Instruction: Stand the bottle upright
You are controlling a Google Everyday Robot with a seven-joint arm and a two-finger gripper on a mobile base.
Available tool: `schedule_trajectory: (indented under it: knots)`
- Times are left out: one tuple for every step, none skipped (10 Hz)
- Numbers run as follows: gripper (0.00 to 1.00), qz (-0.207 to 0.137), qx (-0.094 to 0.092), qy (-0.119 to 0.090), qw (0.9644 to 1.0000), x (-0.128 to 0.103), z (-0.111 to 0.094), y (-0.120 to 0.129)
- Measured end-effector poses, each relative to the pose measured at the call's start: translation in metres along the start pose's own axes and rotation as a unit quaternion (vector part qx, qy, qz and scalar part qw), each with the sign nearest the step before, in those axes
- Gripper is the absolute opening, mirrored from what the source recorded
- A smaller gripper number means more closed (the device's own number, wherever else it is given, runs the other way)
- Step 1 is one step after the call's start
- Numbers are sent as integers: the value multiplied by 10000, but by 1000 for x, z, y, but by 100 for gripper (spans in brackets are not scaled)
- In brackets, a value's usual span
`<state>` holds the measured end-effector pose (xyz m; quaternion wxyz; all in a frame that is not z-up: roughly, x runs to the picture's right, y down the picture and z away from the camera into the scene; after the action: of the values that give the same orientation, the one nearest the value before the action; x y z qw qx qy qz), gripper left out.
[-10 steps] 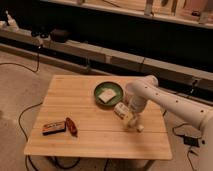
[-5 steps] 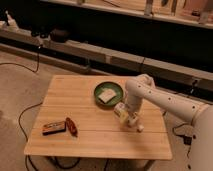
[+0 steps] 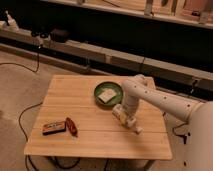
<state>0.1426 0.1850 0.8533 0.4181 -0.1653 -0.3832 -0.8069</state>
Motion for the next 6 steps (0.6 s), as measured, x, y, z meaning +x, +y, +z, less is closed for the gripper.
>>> schedule_trajectory:
  knots:
    - [49, 7, 55, -7, 10000, 1, 0, -4]
    - [49, 50, 197, 50, 9998, 4, -6, -10]
    - [48, 94, 380, 173, 9991, 7, -16, -16]
    - [44, 88, 621, 440, 9971, 13, -40, -25]
    - [44, 90, 757, 631, 9951, 15, -56, -29]
    - [44, 81, 807, 711, 9942, 18, -62, -31]
